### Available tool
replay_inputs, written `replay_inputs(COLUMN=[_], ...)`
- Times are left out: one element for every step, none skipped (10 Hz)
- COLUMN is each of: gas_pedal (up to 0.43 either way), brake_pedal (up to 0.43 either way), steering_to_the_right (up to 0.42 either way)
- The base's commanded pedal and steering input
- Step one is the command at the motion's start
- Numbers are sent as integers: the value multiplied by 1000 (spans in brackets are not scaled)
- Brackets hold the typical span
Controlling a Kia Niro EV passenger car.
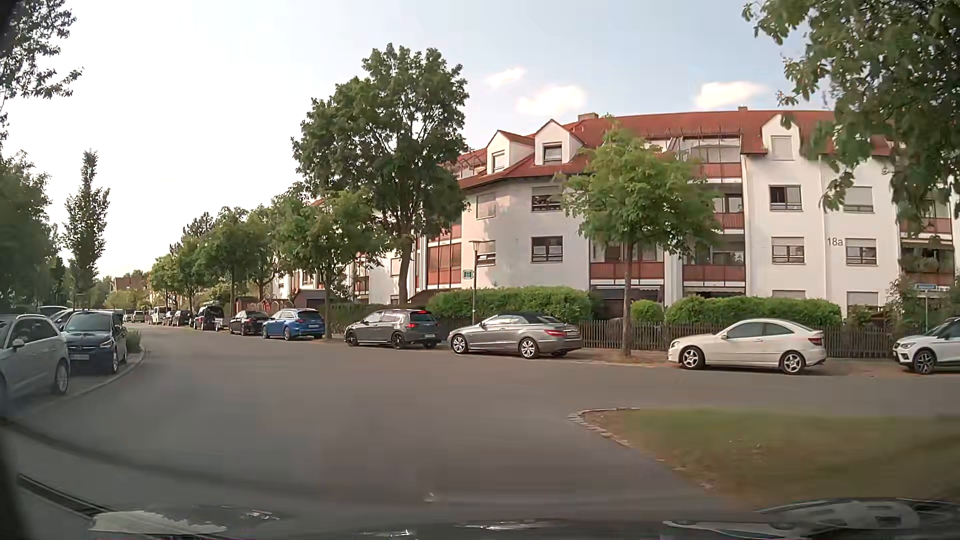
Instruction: Follow the waypoints while adhering to traffic rules and regulations
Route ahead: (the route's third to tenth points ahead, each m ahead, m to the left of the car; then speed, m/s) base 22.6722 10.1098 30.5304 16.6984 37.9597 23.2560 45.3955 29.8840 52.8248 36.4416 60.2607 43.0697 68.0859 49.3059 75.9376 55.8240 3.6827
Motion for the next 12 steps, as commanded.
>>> replay_inputs(gas_pedal=[0, 0, 0, 0, 0, 0, 0, 0, 0, 0, 0, 0], brake_pedal=[98, 110, 110, 116, 110, 104, 104, 104, 104, 104, 104, 98], steering_to_the_right=[-103, -103, -104, -100, -94, -87, -84, -85, -85, -85, -85, -84])
